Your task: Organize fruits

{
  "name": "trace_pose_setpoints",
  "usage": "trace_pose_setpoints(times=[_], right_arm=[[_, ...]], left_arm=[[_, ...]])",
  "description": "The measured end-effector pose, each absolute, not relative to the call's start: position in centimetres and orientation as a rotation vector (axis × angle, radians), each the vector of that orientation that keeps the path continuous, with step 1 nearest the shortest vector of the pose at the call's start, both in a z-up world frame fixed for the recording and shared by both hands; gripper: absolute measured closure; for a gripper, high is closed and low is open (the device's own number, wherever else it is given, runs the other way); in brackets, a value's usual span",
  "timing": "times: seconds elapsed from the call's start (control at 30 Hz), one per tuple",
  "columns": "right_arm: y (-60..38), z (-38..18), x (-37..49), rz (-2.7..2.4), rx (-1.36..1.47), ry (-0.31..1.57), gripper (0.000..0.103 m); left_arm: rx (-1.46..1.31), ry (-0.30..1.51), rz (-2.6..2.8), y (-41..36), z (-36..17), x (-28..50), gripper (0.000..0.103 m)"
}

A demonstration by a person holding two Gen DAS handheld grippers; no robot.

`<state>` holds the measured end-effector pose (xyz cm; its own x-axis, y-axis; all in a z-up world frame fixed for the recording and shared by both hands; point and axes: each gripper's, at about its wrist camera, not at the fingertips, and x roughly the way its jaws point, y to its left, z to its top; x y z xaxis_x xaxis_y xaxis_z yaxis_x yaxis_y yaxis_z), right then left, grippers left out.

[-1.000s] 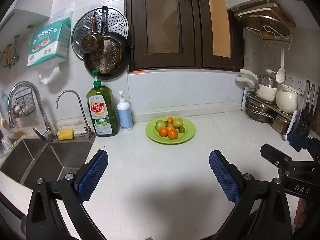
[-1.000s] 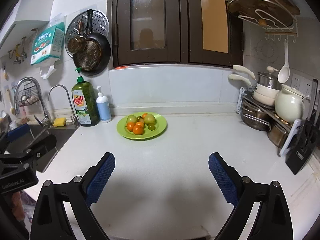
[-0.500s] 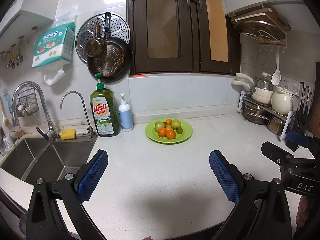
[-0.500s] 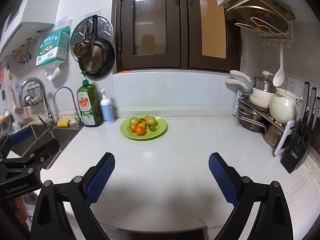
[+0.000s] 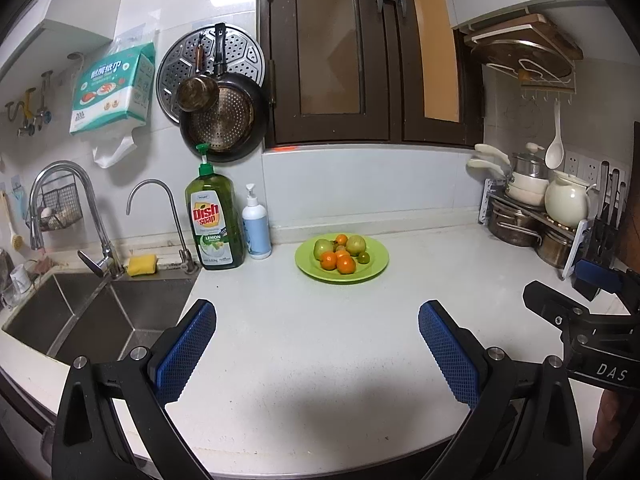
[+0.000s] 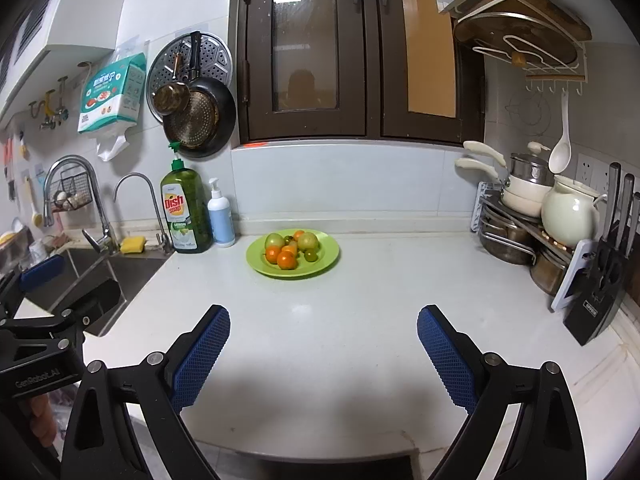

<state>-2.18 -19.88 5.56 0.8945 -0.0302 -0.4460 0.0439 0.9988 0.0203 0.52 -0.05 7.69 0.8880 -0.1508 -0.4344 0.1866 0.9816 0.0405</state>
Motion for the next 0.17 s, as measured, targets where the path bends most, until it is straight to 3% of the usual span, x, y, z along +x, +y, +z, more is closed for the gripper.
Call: trace_pose_setpoints(times=[0.17], right_arm=[[-19.87, 5.51, -2.12, -0.040, 0.029, 0.465, 0.007]], left_arm=[[0.081, 0.454, -0.178, -0.23, 7.52, 0.72, 0.000]])
